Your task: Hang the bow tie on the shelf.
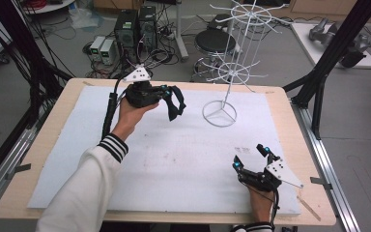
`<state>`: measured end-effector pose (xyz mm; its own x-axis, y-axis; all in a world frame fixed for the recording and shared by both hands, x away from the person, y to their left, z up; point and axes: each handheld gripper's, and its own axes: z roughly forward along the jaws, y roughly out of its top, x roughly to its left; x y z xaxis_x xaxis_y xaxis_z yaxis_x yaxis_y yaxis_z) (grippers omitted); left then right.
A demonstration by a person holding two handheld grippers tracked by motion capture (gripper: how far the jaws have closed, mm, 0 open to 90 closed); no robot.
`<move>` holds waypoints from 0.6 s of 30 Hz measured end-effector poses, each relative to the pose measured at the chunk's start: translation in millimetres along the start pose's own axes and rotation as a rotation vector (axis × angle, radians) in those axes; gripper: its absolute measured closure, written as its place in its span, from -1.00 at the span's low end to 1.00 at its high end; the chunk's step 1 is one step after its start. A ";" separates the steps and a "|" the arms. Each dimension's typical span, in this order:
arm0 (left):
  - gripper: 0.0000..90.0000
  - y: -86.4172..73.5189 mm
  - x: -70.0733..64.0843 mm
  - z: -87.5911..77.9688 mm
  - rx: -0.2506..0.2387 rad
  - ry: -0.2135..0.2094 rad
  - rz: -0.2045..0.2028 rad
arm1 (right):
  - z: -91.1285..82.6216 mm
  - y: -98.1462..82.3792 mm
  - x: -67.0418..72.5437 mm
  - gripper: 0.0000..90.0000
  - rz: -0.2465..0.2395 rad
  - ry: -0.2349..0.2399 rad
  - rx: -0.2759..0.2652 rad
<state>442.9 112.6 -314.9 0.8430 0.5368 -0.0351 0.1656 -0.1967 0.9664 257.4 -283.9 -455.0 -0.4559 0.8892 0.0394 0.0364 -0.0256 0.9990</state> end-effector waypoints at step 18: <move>0.95 19.9 0.9 26.2 -0.039 -0.004 0.003 | 0.2 0.0 -0.7 -0.87 -0.007 -0.002 -0.006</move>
<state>460.5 87.7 -302.3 0.8456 0.5327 -0.0338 0.1435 -0.1660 0.9756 257.9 -284.5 -455.0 -0.4540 0.8904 0.0324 0.0279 -0.0221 0.9994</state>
